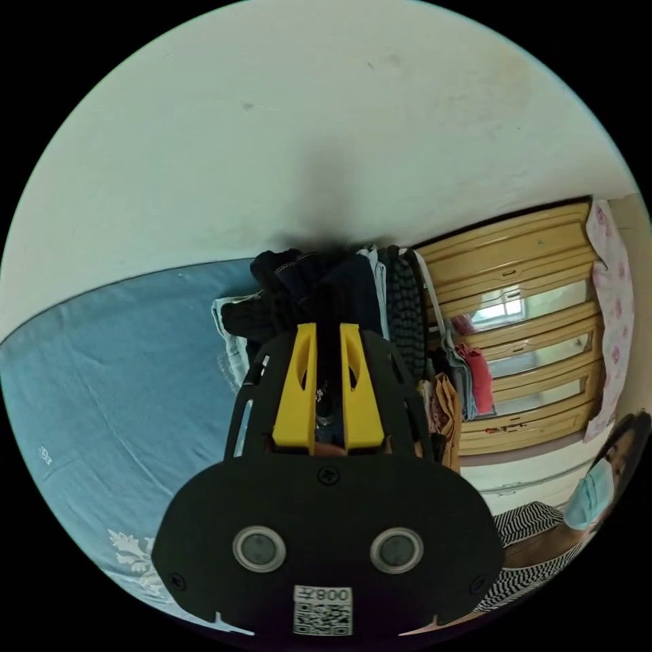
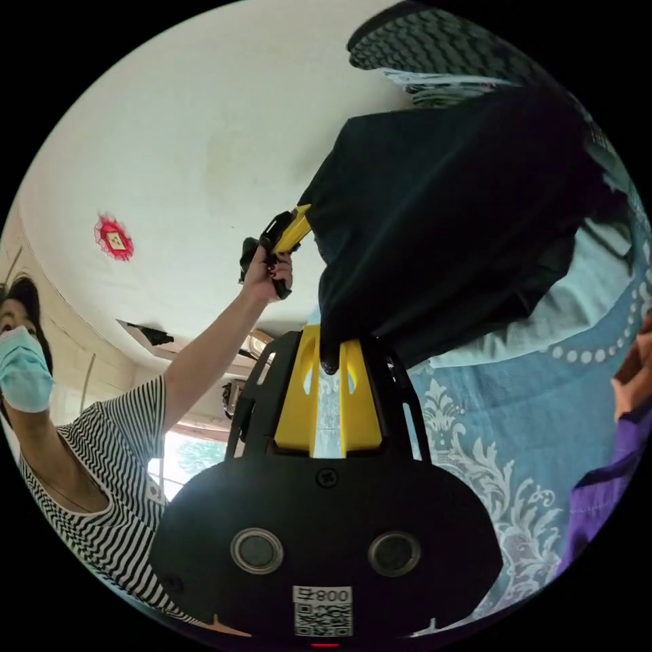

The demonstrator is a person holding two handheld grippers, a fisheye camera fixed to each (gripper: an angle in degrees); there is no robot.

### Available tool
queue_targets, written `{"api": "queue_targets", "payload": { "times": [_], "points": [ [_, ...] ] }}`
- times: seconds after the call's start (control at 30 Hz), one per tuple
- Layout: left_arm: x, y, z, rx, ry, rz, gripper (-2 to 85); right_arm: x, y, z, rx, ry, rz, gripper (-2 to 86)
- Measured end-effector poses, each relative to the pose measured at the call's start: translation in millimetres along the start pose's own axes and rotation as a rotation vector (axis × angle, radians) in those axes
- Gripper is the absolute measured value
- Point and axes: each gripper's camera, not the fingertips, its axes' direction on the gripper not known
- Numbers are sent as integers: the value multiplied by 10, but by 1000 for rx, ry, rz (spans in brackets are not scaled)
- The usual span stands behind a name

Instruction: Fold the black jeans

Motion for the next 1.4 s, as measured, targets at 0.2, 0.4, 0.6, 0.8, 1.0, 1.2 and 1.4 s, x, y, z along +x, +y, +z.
{"api": "queue_targets", "payload": {
  "times": [0.2, 0.4, 0.6, 0.8, 1.0, 1.2, 1.4],
  "points": [
    [227, -536, 267, -9, -71, 59, 76, 37, -212, 96, -37, 46, -17, 40],
    [700, -568, 114, 129, -246, 107, 75, 93, -169, -147, -19, 10, 60, 51],
    [1443, -832, 567, 42, -342, 312, 47, -94, -248, -544, 37, 77, 36, 7],
    [1559, -1260, 1348, -92, -608, 306, 8, -534, -942, -606, 103, 459, -192, 0],
    [1691, -1367, 1506, -76, -657, 282, 2, -619, -1227, -76, -60, 754, -286, 0],
    [1897, -1206, 1724, -57, -805, 459, 2, -734, -1219, 106, -63, 856, -387, 1],
    [2009, -1097, 1375, 66, -634, 352, 3, -855, -1442, -43, -158, 790, -354, 5]
  ]
}}
